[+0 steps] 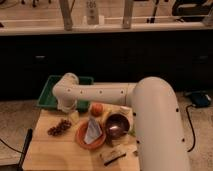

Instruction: Place grapes in table surface

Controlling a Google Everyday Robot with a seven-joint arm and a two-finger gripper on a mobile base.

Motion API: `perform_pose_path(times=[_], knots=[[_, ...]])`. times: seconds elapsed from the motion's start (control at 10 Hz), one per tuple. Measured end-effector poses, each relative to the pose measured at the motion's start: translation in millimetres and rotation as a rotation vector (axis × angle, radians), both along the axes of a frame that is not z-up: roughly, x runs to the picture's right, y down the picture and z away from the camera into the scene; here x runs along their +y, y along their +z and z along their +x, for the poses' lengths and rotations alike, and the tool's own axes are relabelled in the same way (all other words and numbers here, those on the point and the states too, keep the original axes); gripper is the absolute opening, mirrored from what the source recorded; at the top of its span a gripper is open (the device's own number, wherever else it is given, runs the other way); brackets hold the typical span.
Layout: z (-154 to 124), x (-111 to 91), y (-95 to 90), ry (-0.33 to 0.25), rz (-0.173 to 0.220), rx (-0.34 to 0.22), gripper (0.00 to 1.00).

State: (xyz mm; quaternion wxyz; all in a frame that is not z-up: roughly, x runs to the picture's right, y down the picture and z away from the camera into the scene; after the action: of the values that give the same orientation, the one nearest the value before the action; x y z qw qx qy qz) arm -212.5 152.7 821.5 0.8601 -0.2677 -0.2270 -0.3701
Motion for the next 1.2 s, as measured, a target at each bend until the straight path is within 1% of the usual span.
perform_pose_path(times=[0.7, 1.2], knots=[[-1.4, 16.1, 12.8, 0.007, -0.021, -0.018, 0.8], [1.7, 24.2, 18.4, 0.017, -0.034, -0.022, 0.8]])
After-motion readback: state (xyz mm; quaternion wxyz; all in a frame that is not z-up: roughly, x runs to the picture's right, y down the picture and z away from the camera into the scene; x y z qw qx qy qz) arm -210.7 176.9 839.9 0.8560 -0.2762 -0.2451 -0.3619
